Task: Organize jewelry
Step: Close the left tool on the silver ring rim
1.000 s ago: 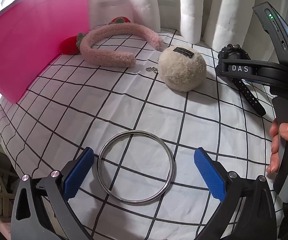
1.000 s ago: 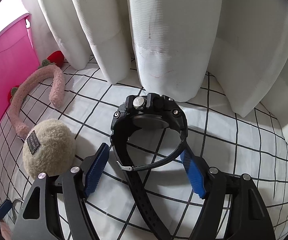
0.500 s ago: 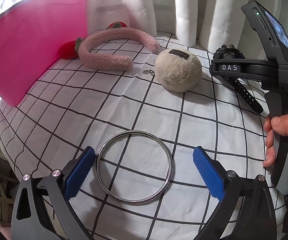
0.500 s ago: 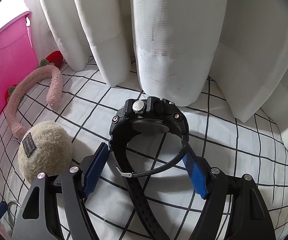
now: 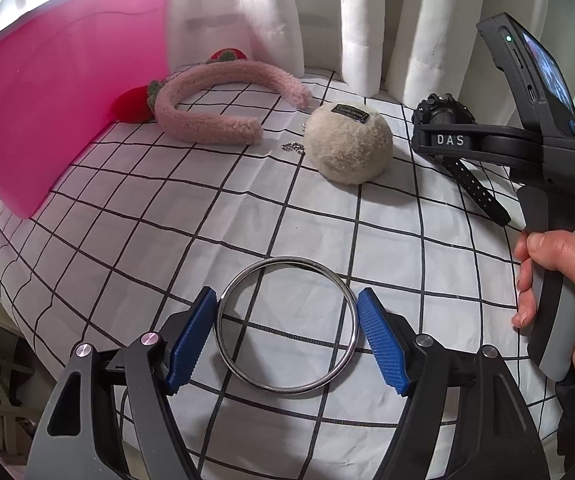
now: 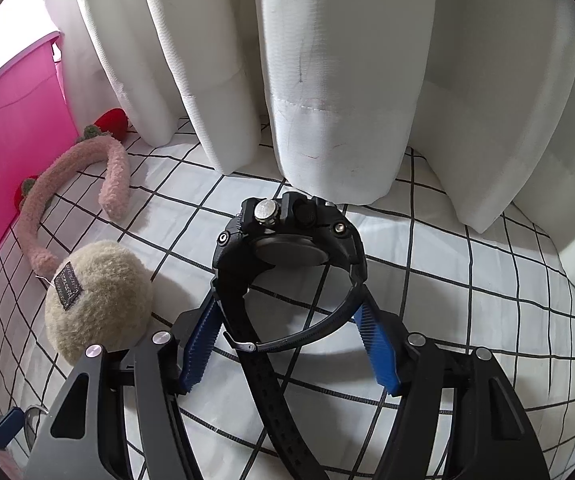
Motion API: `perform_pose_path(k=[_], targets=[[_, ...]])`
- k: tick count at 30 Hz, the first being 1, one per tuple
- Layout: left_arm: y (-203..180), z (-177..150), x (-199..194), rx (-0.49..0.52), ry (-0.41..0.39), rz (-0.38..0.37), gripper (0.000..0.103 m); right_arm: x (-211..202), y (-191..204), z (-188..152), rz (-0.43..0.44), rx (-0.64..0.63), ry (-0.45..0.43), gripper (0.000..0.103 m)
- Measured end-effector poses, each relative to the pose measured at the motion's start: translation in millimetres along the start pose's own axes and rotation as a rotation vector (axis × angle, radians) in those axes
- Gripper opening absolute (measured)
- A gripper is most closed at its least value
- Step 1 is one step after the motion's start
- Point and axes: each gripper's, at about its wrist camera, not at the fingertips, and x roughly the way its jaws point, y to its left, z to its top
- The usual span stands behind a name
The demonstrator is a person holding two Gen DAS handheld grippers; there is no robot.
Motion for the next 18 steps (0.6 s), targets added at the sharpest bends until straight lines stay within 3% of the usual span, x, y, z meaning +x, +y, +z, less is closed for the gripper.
perform_pose_path(k=[18], targets=[[33.0, 43.7, -37.1, -0.007, -0.119, -0.013, 0.07, -32.7, 1.1, -10.5, -0.006, 0.07, -0.019, 0.062]])
